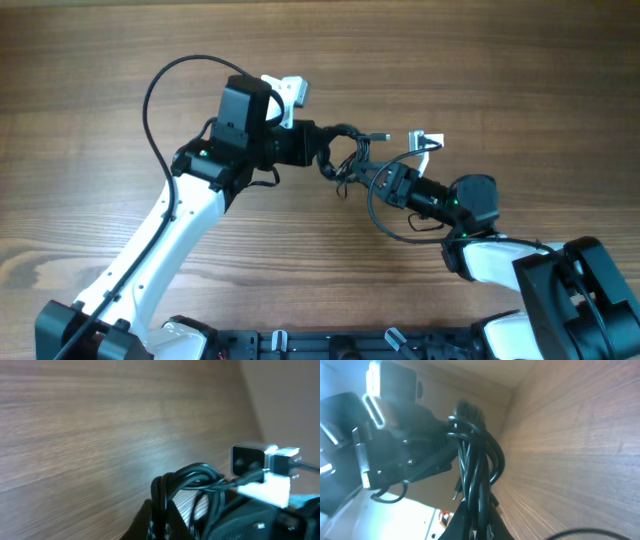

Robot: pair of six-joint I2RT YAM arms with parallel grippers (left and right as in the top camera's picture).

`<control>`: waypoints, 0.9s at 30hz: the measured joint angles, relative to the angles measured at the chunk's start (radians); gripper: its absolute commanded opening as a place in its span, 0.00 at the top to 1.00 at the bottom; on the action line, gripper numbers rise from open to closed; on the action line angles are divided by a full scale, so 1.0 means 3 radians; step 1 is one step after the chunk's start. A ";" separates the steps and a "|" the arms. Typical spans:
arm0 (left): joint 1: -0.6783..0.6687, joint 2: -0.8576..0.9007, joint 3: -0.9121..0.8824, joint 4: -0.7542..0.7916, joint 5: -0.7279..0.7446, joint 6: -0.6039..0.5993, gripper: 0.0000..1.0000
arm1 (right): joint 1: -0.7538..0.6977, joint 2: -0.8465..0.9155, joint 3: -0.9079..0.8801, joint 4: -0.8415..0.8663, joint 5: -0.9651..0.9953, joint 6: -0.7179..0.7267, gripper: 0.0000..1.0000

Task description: Untangle cables

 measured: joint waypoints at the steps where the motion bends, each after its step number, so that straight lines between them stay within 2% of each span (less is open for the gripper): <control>1: 0.0047 0.0000 -0.0003 0.0093 0.0095 -0.0122 0.96 | 0.0000 -0.0001 0.0020 -0.0058 0.0023 -0.0025 0.95; 4: 0.0281 0.0000 -0.0011 0.0322 0.0618 -0.0631 0.96 | 0.0013 -0.0004 0.0127 -0.0278 0.0093 -0.0161 0.96; 9: 0.0666 0.0000 -0.0022 0.0156 0.1111 -0.1258 0.96 | 0.0051 -0.0004 0.0158 -0.0376 0.0097 -0.0263 0.95; 10: 0.0757 0.0000 -0.0022 0.0103 0.1169 -0.1357 0.90 | 0.0048 -0.0004 0.0149 -0.0404 0.0097 -0.0266 0.95; 12: 0.0899 -0.0004 -0.0022 -0.0050 0.1221 -0.1486 0.56 | 0.0050 -0.0003 0.0148 -0.0411 0.0094 -0.0275 0.95; 13: 0.0956 -0.0006 -0.0020 -0.0085 0.1226 -0.1536 0.47 | 0.0046 -0.0003 0.0139 -0.0439 0.0097 -0.0277 0.95; 14: 0.0997 -0.0017 -0.0019 -0.0121 0.1225 -0.1548 0.46 | 0.0033 -0.0001 0.0112 -0.0450 0.0095 -0.0276 0.95; 16: 0.1035 -0.0050 -0.0014 -0.0308 0.1214 -0.1497 0.57 | 0.0025 0.0003 0.0083 -0.0463 0.0094 -0.0261 0.95; 17: 0.1026 -0.0053 -0.0011 -0.0351 0.1213 -0.1460 0.56 | 0.0025 0.0003 0.0083 -0.0460 0.0093 -0.0248 0.96; 18: 0.1005 -0.0057 -0.0009 -0.0413 0.1207 -0.1383 0.53 | 0.0025 0.0003 0.0081 -0.0456 0.0093 -0.0235 0.95; 20: 0.0961 -0.0057 -0.0008 -0.0510 0.1176 -0.1212 0.40 | 0.0025 0.0003 0.0080 -0.0437 0.0092 -0.0210 0.95; 21: 0.0916 -0.0057 -0.0005 -0.0593 0.1105 -0.1095 0.38 | 0.0025 0.0003 0.0080 -0.0425 0.0085 -0.0206 0.92; 23: 0.0820 -0.0057 -0.0004 -0.0788 0.0844 -0.0907 0.32 | 0.0025 0.0003 0.0080 -0.0449 0.0084 -0.0165 0.49; 24: 0.0788 -0.0057 -0.0004 -0.0862 0.0708 -0.0855 0.29 | 0.0025 0.0003 0.0080 -0.0502 0.0084 -0.0131 0.20; 25: 0.0744 -0.0060 -0.0003 -0.0961 0.0506 -0.0811 0.25 | 0.0024 0.0003 0.0078 -0.0577 0.0085 -0.0095 0.00; 27: 0.0693 -0.0060 -0.0003 -0.1039 0.0258 -0.0774 0.24 | 0.0024 0.0003 0.0076 -0.0605 0.0086 -0.0061 0.00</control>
